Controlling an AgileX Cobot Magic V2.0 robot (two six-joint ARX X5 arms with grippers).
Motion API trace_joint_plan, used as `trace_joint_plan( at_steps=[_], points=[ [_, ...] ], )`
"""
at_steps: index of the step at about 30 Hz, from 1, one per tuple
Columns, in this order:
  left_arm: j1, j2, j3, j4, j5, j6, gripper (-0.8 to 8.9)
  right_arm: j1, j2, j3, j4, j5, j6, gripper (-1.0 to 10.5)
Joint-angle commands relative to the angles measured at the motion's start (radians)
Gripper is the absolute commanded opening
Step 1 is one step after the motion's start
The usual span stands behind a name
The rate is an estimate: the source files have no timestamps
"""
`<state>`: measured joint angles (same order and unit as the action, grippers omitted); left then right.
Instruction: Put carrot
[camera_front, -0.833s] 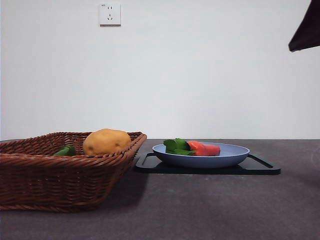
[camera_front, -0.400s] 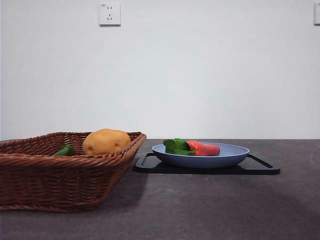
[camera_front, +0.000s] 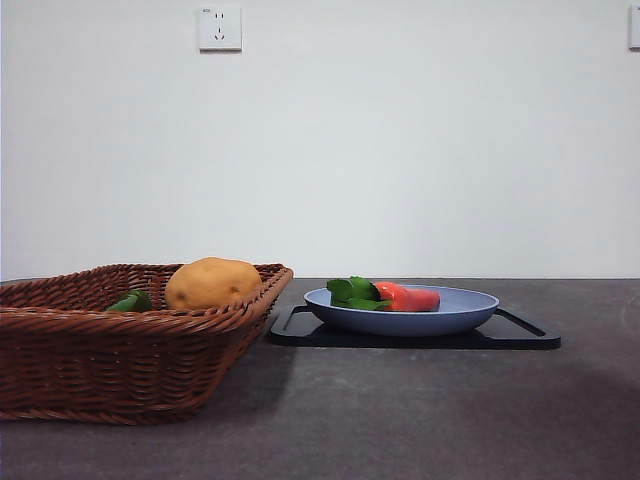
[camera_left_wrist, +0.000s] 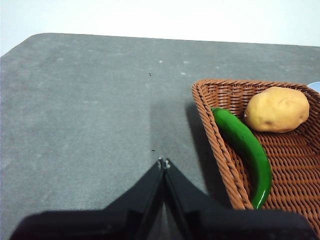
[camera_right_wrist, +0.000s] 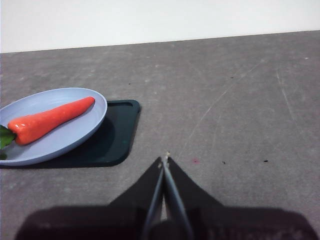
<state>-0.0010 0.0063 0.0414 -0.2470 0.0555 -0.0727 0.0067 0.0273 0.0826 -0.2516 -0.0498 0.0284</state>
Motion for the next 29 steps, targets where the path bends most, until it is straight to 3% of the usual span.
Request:
trace_joint_plan(
  at_steps=[1,8,12,29],
  points=[
    [0.002,-0.004,-0.011,0.007,0.001,-0.01,0.08,0.0,-0.015,-0.027,0.012,-0.002,-0.011,0.0],
    [0.002,-0.004,-0.011,0.008,0.001,-0.01,0.08,0.0,-0.027,-0.072,0.066,-0.003,-0.011,0.0],
    [0.002,-0.004,-0.011,0.007,0.001,-0.01,0.08,0.0,-0.027,-0.074,0.073,-0.003,0.035,0.0],
    [0.002,-0.004,-0.011,0.007,0.001,-0.01,0.08,0.0,-0.027,-0.074,0.073,0.003,0.034,0.0]
  ],
)
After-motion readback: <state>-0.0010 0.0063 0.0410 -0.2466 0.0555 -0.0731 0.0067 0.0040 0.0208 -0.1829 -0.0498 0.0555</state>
